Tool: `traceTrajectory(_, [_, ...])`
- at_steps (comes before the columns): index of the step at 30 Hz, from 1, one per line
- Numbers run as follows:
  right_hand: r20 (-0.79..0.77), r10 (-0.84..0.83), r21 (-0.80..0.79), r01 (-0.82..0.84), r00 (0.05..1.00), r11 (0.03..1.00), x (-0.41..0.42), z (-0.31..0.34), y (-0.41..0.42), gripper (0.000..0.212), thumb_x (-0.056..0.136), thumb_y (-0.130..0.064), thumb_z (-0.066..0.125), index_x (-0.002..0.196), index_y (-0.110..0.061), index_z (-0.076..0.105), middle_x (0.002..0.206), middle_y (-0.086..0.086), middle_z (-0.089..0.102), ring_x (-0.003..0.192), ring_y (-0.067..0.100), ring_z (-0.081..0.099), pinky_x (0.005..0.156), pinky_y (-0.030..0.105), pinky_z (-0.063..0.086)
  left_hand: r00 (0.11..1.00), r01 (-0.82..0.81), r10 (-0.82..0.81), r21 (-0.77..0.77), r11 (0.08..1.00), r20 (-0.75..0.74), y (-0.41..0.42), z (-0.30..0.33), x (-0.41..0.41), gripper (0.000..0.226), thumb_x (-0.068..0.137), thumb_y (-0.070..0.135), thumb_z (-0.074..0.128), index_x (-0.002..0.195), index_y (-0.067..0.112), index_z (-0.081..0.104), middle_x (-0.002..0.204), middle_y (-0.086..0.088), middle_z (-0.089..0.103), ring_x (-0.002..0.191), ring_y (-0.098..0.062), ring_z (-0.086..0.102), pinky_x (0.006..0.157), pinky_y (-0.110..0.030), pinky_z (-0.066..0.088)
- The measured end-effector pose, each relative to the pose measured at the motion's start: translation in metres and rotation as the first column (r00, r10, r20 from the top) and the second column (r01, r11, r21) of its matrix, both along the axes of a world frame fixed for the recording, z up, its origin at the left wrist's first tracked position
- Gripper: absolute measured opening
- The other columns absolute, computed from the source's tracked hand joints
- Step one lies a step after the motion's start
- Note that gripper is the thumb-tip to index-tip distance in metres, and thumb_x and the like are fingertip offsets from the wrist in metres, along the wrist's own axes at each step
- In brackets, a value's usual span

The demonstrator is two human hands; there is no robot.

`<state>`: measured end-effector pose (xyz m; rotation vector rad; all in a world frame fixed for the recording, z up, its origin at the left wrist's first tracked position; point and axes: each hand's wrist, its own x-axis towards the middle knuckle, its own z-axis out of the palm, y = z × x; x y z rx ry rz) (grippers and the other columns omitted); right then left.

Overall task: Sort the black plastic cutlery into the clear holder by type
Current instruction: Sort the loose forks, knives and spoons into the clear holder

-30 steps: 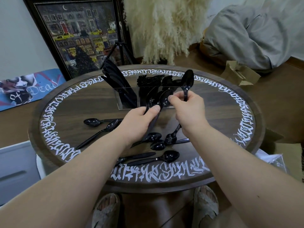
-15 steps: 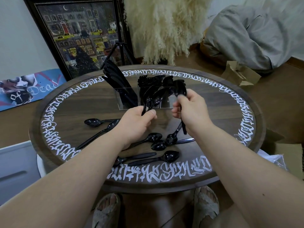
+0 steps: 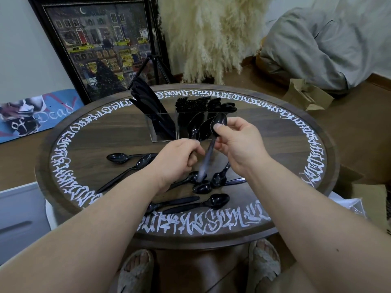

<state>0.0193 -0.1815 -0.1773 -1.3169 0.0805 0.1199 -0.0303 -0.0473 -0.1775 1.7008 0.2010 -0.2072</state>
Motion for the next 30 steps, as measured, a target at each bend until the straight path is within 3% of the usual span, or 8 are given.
traceTrajectory(4, [-0.042, 0.001, 0.045, 0.001, 0.999, 0.999, -0.001, -0.004, 0.003, 0.020, 0.089, 0.000, 0.062, 0.078, -0.011, 0.049, 0.076, 0.008, 0.054, 0.049, 0.010, 0.053, 0.049, 0.021, 0.050, 0.999, -0.017, 0.017, 0.026, 1.000, 0.031, -0.004, 0.000, 0.000, 0.039, 0.099, 0.036, 0.041, 0.076, 0.016, 0.064, 0.062, 0.004, 0.056, 0.059, -0.012, 0.047, 0.057, -0.026, 0.036])
traceTrajectory(10, [-0.038, -0.012, -0.124, 0.008, 0.999, 0.992, -0.004, -0.010, 0.011, 0.032, 0.088, -0.016, 0.067, 0.070, -0.019, 0.041, 0.062, 0.000, 0.041, 0.045, 0.011, 0.038, 0.044, 0.023, 0.035, 0.993, 0.058, -0.075, 0.174, 0.983, 0.092, -0.004, -0.005, 0.002, 0.033, 0.101, 0.035, 0.038, 0.083, 0.014, 0.057, 0.050, 0.009, 0.047, 0.047, -0.007, 0.040, 0.050, -0.016, 0.035])
traceTrajectory(13, [0.006, 0.000, -0.205, 0.001, 1.000, 0.979, -0.005, -0.007, 0.009, 0.019, 0.088, -0.018, 0.067, 0.086, -0.023, 0.049, 0.074, -0.004, 0.051, 0.052, 0.009, 0.044, 0.050, 0.024, 0.039, 0.992, 0.077, -0.088, 0.120, 0.990, 0.087, -0.001, -0.005, 0.002, 0.035, 0.102, 0.032, 0.037, 0.084, 0.011, 0.057, 0.048, 0.006, 0.040, 0.043, -0.007, 0.035, 0.046, -0.015, 0.032])
traceTrajectory(16, [0.106, 0.047, -0.273, -0.016, 0.993, 0.962, -0.005, -0.004, 0.005, 0.018, 0.092, -0.011, 0.059, 0.103, -0.025, 0.057, 0.078, -0.005, 0.055, 0.051, 0.008, 0.050, 0.055, 0.026, 0.046, 0.994, 0.084, -0.090, 0.096, 0.992, 0.064, 0.000, -0.004, 0.000, 0.040, 0.103, 0.036, 0.034, 0.083, 0.010, 0.059, 0.050, 0.002, 0.038, 0.043, -0.009, 0.032, 0.044, -0.016, 0.031])
traceTrajectory(20, [0.143, 0.087, -0.359, -0.030, 0.986, 0.933, -0.004, -0.002, 0.002, 0.024, 0.093, -0.003, 0.050, 0.084, -0.020, 0.064, 0.070, 0.000, 0.059, 0.048, 0.008, 0.051, 0.051, 0.025, 0.044, 0.999, 0.022, -0.025, 0.107, 0.994, 0.026, 0.000, -0.003, 0.000, 0.043, 0.103, 0.038, 0.031, 0.087, 0.011, 0.060, 0.054, -0.001, 0.045, 0.045, -0.011, 0.037, 0.042, -0.017, 0.033])
traceTrajectory(24, [0.190, 0.119, -0.389, -0.036, 0.975, 0.920, -0.004, -0.003, -0.005, 0.025, 0.089, -0.002, 0.058, 0.081, -0.024, 0.066, 0.061, -0.007, 0.058, 0.050, 0.007, 0.051, 0.053, 0.021, 0.043, 0.994, -0.112, 0.113, 0.119, 0.987, -0.003, 0.008, -0.005, 0.001, 0.035, 0.103, 0.034, 0.033, 0.098, 0.013, 0.061, 0.059, -0.003, 0.057, 0.046, -0.010, 0.050, 0.041, -0.016, 0.039])
traceTrajectory(27, [0.238, 0.134, -0.394, -0.030, 0.962, 0.918, -0.005, -0.004, -0.002, 0.022, 0.087, -0.006, 0.063, 0.081, -0.026, 0.069, 0.056, -0.012, 0.059, 0.054, 0.006, 0.053, 0.058, 0.023, 0.047, 0.999, -0.018, 0.024, 0.136, 0.991, -0.043, 0.010, -0.006, -0.001, 0.042, 0.102, 0.042, 0.032, 0.097, 0.015, 0.063, 0.055, 0.000, 0.055, 0.043, -0.010, 0.046, 0.042, -0.018, 0.037])
traceTrajectory(30, [0.327, 0.114, -0.500, 0.070, 0.938, 0.863, -0.004, -0.008, 0.001, 0.013, 0.084, -0.016, 0.067, 0.086, -0.029, 0.071, 0.065, -0.012, 0.063, 0.065, 0.009, 0.057, 0.072, 0.035, 0.053, 0.993, 0.112, -0.107, 0.156, 0.981, -0.042, 0.004, -0.004, -0.002, 0.052, 0.100, 0.049, 0.030, 0.094, 0.011, 0.065, 0.053, 0.000, 0.048, 0.040, -0.010, 0.038, 0.041, -0.017, 0.032])
